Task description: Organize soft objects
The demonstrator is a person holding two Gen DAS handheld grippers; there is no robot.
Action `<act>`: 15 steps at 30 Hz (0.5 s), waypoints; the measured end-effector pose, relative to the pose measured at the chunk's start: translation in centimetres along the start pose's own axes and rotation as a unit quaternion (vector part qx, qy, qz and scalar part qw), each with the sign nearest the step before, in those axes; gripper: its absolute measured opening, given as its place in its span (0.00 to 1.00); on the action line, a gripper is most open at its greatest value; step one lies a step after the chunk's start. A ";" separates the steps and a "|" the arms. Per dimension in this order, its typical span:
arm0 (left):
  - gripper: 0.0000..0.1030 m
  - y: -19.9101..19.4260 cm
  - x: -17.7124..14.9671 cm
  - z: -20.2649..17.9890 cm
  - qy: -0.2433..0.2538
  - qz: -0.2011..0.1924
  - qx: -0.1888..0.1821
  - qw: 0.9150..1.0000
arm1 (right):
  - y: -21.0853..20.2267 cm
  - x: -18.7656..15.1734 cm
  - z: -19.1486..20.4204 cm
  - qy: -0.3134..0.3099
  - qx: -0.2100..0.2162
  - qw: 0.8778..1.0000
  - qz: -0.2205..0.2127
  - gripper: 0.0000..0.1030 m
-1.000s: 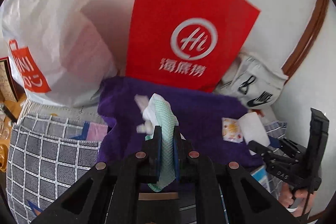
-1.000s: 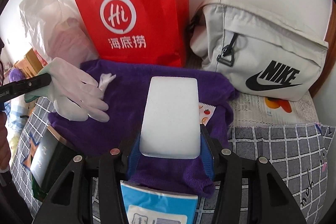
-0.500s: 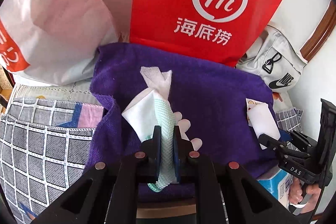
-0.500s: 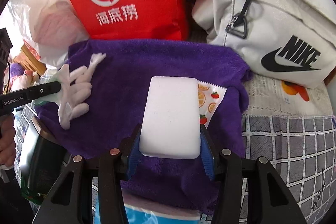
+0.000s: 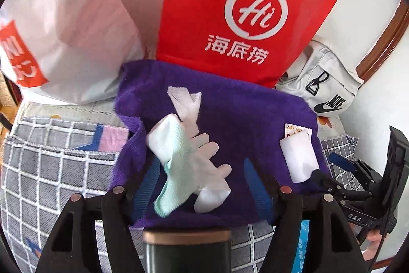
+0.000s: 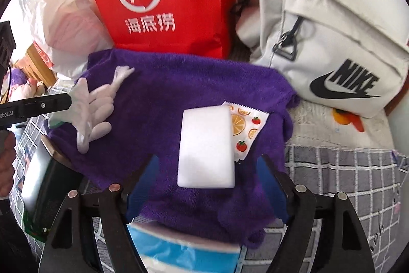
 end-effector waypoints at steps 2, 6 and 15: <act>0.65 -1.2 -0.3 0.2 -0.004 -0.006 0.003 1.000 | -1.3 -0.2 0.1 0.007 -0.002 1.000 -0.009 0.77; 0.65 -4.0 -1.8 0.7 -0.004 -0.016 0.011 1.000 | -4.2 -1.0 0.7 0.025 0.011 0.999 -0.031 0.77; 0.65 -10.2 -7.6 2.4 -0.016 -0.045 0.042 0.998 | -9.3 -6.3 5.8 0.010 0.057 0.998 -0.040 0.77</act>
Point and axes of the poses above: each gripper's, at about its wrist camera, not at the fingertips, and y roughly the way its jaws point, z to its left, x to its top, the point moved 1 cm from there along y, roughly the way its jaws point, and after that the axes turned 5 degrees about y, right-handed, at the moved point
